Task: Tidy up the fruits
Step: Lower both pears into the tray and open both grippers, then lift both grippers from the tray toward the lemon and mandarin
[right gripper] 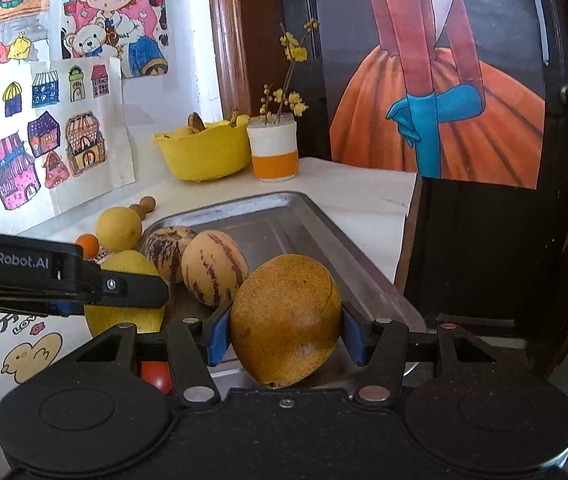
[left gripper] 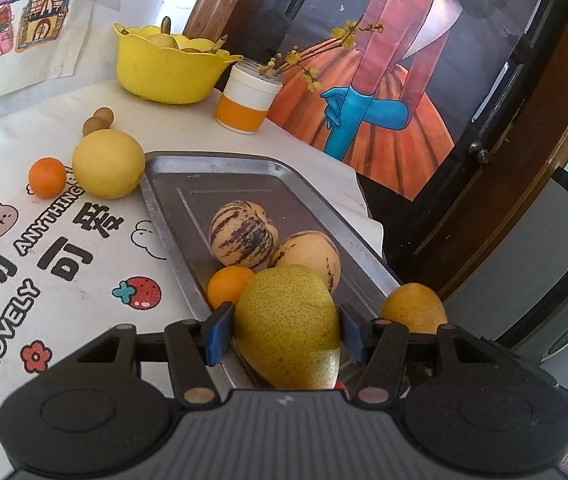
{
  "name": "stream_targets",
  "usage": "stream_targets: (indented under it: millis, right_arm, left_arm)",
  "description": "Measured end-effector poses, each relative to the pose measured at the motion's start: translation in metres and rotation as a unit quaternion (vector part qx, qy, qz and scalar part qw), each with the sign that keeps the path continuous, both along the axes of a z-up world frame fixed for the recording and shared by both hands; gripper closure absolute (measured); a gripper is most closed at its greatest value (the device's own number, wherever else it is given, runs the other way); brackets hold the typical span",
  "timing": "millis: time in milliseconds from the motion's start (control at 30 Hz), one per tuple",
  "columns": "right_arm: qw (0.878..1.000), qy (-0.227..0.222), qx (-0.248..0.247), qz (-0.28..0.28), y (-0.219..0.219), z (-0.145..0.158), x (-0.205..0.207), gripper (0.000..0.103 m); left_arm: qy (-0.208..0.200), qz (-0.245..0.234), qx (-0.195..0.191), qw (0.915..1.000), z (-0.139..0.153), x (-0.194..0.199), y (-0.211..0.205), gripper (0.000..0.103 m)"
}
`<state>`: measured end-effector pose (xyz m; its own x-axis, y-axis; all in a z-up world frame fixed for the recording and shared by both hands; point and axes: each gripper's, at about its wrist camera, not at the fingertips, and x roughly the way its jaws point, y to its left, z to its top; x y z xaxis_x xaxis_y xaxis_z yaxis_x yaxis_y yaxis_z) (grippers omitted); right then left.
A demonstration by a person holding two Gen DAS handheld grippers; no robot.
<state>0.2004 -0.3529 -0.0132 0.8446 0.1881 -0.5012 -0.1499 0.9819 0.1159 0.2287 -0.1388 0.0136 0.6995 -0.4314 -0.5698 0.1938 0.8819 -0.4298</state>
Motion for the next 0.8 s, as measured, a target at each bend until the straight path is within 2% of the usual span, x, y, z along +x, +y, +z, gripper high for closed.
stream_targets:
  millis: [67,133,267,333,467,600,667,733,800]
  right_arm:
    - [1.0,-0.002,0.003,-0.001,0.001,0.0,-0.001,0.043]
    - [1.0,-0.012,0.005,-0.003,0.003,0.003,-0.004,0.026]
    - [1.0,-0.02,0.0,-0.002,0.007,0.009,-0.007,0.017]
    - [1.0,-0.021,0.0,-0.005,0.007,0.01,-0.01,0.008]
    - [1.0,-0.028,0.01,-0.011,0.008,0.017,-0.019,0.002]
    - [0.999,-0.037,0.001,-0.011,0.013,0.028,-0.029,0.001]
    - [0.999,-0.044,-0.008,-0.01,0.018,0.036,-0.034,0.001]
    - [0.999,-0.05,-0.016,-0.008,0.023,0.043,-0.039,0.001]
    - [0.998,-0.055,-0.022,-0.004,0.029,0.049,-0.045,0.001]
  left_arm:
    - [0.002,-0.003,-0.001,1.0,0.0,0.001,0.0,0.043]
    - [0.006,-0.008,-0.005,0.9999,0.0,0.002,0.001,0.043]
    - [0.01,-0.011,-0.014,0.9998,0.0,0.0,0.003,0.043]
    - [0.007,-0.008,-0.02,0.9997,0.002,-0.003,0.006,0.035]
    - [-0.021,-0.002,-0.034,0.9992,0.012,-0.012,0.014,0.031]
    - [-0.053,0.01,-0.04,0.9977,0.025,-0.023,0.022,0.017]
    - [-0.071,0.019,-0.035,0.9967,0.032,-0.031,0.026,0.013]
    - [-0.086,0.032,-0.03,0.9954,0.038,-0.039,0.033,0.002]
    - [-0.099,0.045,-0.028,0.9937,0.044,-0.047,0.041,0.001]
